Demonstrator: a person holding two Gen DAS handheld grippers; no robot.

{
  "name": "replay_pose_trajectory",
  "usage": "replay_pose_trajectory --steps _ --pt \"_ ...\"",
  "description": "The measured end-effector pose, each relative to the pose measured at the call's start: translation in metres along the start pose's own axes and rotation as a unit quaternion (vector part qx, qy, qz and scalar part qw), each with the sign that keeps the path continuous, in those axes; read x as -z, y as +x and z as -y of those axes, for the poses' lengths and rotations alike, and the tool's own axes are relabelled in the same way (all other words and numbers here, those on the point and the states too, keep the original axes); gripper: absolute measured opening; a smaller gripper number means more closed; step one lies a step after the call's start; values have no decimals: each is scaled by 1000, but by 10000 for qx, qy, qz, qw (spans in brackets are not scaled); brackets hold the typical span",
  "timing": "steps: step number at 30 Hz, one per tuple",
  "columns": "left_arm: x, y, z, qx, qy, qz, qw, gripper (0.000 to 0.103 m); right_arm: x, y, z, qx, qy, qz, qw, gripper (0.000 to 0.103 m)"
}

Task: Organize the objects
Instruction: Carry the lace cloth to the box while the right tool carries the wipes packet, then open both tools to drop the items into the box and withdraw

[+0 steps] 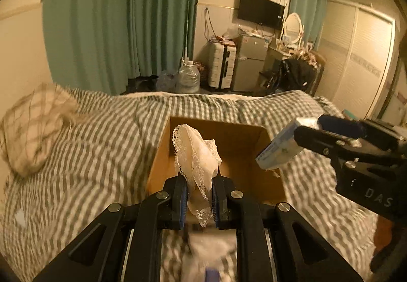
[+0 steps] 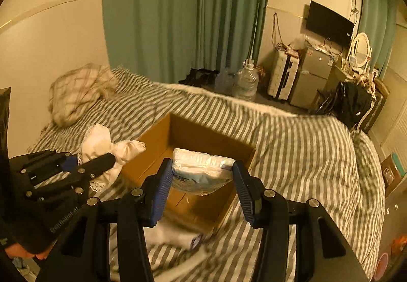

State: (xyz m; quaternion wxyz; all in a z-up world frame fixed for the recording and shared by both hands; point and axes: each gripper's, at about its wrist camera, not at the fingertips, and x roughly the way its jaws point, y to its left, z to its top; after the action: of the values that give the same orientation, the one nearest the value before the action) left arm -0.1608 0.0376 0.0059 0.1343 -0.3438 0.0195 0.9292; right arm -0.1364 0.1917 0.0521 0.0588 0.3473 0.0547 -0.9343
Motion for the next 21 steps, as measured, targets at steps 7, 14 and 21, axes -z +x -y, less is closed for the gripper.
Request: replay_pose_trajectory --steps 7,14,21 --pt "-18 77 -2 -18 22 -288 9996 15 -24 72 21 47 116 -197 9997 47" --pt "-11 113 -12 214 -47 -521 9984 19 -11 130 37 -88 365 -502 9980 49" --pt "-9 80 -8 1 2 -295 9996 76 -7 100 51 -49 636 -296 9975 74"
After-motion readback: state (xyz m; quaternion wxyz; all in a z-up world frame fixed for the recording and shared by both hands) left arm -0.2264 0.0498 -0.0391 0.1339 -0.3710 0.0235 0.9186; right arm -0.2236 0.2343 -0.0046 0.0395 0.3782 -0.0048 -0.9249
